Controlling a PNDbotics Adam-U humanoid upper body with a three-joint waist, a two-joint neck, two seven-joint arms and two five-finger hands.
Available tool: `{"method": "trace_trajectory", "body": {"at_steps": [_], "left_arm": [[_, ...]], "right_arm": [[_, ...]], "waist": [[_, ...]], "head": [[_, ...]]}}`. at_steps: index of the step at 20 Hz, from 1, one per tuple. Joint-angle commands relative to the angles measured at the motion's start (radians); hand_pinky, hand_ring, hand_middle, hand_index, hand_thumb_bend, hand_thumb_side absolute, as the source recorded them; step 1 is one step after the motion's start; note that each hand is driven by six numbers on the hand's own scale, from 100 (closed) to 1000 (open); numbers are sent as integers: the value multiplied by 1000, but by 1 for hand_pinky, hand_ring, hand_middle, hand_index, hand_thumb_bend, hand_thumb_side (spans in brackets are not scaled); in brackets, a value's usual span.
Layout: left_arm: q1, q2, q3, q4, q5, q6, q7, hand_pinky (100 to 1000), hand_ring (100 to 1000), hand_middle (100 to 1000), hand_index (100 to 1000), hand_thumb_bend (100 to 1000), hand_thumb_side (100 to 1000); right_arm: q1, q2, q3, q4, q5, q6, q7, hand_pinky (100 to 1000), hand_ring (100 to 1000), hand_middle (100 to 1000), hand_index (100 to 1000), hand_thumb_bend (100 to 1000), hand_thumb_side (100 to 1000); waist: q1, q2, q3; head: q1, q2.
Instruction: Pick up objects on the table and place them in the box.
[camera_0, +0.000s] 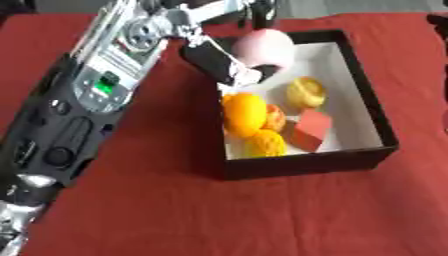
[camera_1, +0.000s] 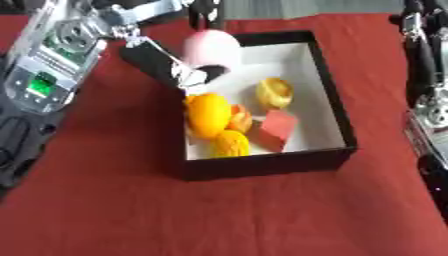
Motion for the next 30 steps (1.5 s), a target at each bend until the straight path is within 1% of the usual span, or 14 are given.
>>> {"method": "trace_trajectory", "body": {"at_steps": [1,6,10,13,16,18,19,21,22,23,24,25,27,30], "left_arm": [[-11,-22,-7,46,-46,-30,3,575,612,571,477,254,250],[-15,-65,-6,164,-126,-61,30,577,613,574,495,286,268],[-20,-90,0,233,-167,-86,63,589,627,592,533,363,320],[-21,-92,3,245,-175,-96,72,718,765,765,794,620,525],[-21,-90,9,241,-181,-101,74,799,831,843,892,809,632],[-19,-87,16,239,-195,-93,78,812,842,856,924,970,794],[-17,-86,20,237,-202,-86,84,813,843,860,934,1000,921],[-12,-82,31,225,-212,-67,110,806,840,862,935,996,1000],[-5,-78,40,213,-208,-57,128,801,837,860,929,960,1000],[5,-73,49,197,-196,-46,149,794,833,856,917,884,990],[23,-62,62,169,-172,-33,176,788,829,851,908,747,917],[43,-47,75,136,-139,-17,201,781,827,848,898,664,871],[98,-10,117,49,-33,24,256,754,817,839,886,585,815],[195,66,211,-101,198,108,362,702,795,829,878,539,753]], "right_arm": [[-18,-27,-8,-21,0,-2,0,956,805,866,918,100,656],[-20,-23,-4,-24,0,-2,4,956,805,866,918,100,657],[-20,-20,-2,-22,0,0,7,956,805,866,918,100,658],[-19,-20,-2,-19,1,0,7,956,805,866,918,100,659],[-18,-18,-2,-16,1,0,6,956,805,866,918,100,659],[-17,-18,-2,-15,1,0,6,956,805,866,918,100,663],[-17,-18,-3,-15,1,0,5,956,805,866,918,100,659],[-16,-19,-4,-16,1,-1,4,956,805,866,918,100,658],[-16,-20,-5,-16,1,-2,3,956,805,866,918,100,658],[-15,-21,-7,-17,1,-3,2,956,805,866,918,100,656],[-14,-22,-10,-19,0,-5,0,956,805,866,918,100,654],[-12,-24,-13,-21,0,-8,-3,956,805,866,918,100,653],[-7,-30,-22,-26,-1,-13,-11,956,806,867,918,100,650],[5,-36,-33,-36,4,-20,-23,956,808,868,918,100,643]], "waist": [[-2,-24,-3],[-2,-23,-9],[-1,-23,-11],[1,-23,-11],[1,-23,-10],[1,-23,-9],[1,-23,-9],[1,-23,-7],[1,-24,-5],[1,-24,-3],[1,-24,0],[2,-24,2],[5,-25,9],[7,-25,18]], "head": [[-14,-2],[-9,-2],[-6,-2],[-8,-2],[-10,-2],[-11,-2],[-12,-2],[-13,-2],[-14,-2],[-15,-2],[-17,-2],[-18,-2],[-25,-2],[-48,-2]]}}
